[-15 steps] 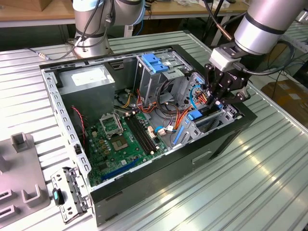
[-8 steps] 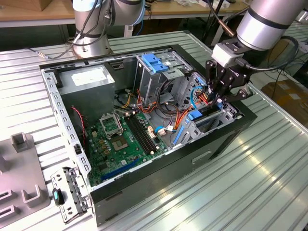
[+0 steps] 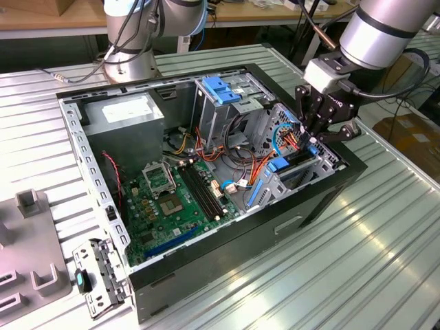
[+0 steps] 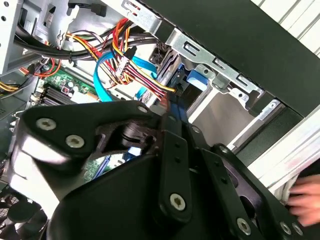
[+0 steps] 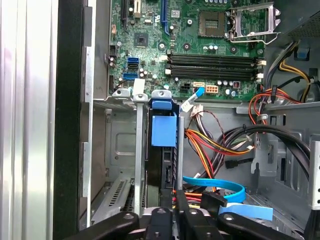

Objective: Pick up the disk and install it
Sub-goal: 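Insert the first disk wire, then insert the second disk wire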

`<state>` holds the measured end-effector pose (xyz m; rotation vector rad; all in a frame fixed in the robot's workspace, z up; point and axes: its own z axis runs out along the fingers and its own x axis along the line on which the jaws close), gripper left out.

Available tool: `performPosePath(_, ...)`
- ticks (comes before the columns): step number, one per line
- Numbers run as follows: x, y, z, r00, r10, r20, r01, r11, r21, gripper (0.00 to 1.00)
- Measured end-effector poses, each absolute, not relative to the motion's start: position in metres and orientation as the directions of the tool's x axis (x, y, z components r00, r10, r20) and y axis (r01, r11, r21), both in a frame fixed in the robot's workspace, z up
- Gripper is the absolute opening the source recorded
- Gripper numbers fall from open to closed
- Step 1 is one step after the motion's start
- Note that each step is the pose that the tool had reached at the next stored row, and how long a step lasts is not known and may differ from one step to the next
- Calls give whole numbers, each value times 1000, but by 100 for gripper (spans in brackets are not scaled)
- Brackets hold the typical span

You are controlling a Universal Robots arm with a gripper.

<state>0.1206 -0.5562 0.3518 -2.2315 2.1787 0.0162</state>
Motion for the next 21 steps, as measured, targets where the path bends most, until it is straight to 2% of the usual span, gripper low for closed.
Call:
performPosePath(1, 121, -556, 352, 24, -999, -23, -1000, -24, -9, 11)
performPosePath(21, 120, -556, 352, 24, -999, -23, -1000, -24, -10, 11)
